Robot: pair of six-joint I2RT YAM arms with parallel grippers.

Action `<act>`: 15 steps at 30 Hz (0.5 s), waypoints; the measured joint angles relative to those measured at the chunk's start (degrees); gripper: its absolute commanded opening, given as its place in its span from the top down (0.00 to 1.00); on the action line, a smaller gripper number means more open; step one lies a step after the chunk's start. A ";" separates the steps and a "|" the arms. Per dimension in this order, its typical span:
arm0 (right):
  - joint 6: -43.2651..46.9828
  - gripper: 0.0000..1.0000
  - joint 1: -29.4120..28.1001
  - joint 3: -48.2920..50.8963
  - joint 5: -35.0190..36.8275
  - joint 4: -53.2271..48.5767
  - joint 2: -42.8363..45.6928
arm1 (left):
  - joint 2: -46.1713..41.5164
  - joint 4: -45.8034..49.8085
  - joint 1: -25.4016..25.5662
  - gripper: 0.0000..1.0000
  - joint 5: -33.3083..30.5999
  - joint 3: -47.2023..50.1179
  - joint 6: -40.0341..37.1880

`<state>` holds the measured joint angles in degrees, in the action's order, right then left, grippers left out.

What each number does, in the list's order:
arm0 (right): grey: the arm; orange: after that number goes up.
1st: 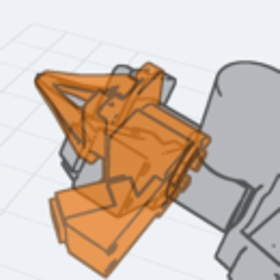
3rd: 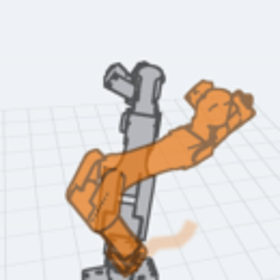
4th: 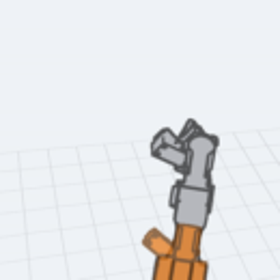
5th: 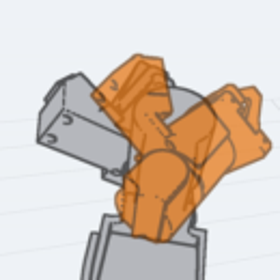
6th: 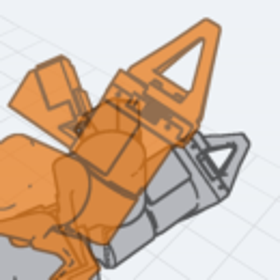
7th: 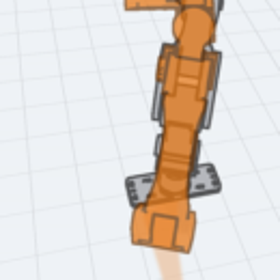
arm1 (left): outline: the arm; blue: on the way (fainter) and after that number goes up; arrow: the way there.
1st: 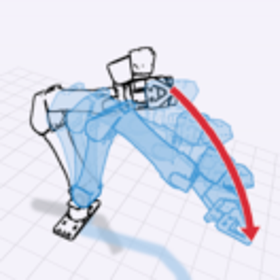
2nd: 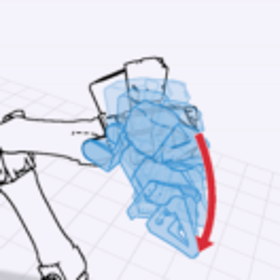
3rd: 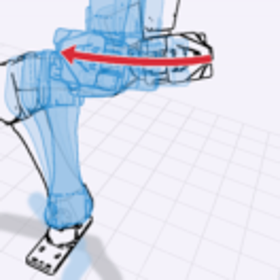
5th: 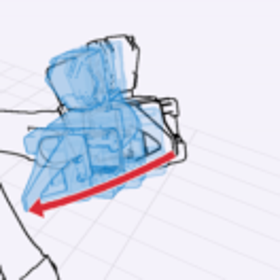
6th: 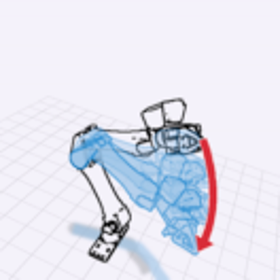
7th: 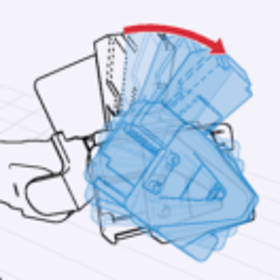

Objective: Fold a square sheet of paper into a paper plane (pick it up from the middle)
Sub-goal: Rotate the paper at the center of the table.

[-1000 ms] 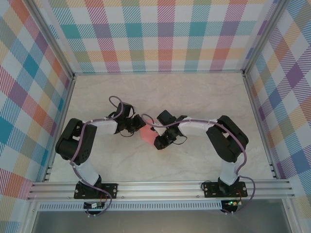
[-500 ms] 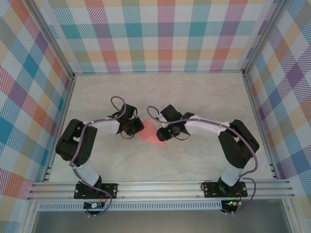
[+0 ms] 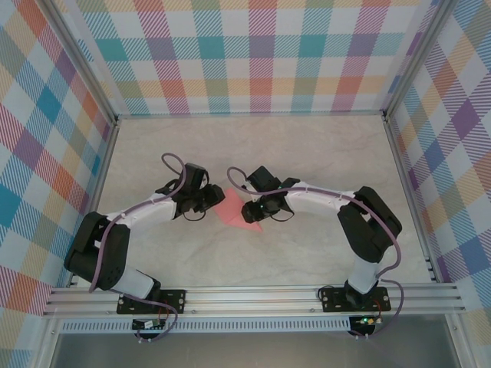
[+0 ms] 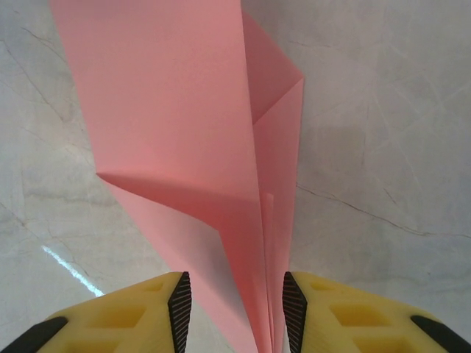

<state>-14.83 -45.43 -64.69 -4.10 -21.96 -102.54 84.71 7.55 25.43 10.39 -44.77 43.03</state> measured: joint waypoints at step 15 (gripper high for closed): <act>-6.05 0.68 2.86 -2.36 -4.15 0.33 -6.45 | -4.17 -2.16 0.00 0.55 4.31 8.28 2.14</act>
<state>-20.88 -42.57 -67.05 -8.25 -21.63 -108.99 80.53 5.39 25.43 14.70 -36.49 45.17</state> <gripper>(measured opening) 0.337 0.437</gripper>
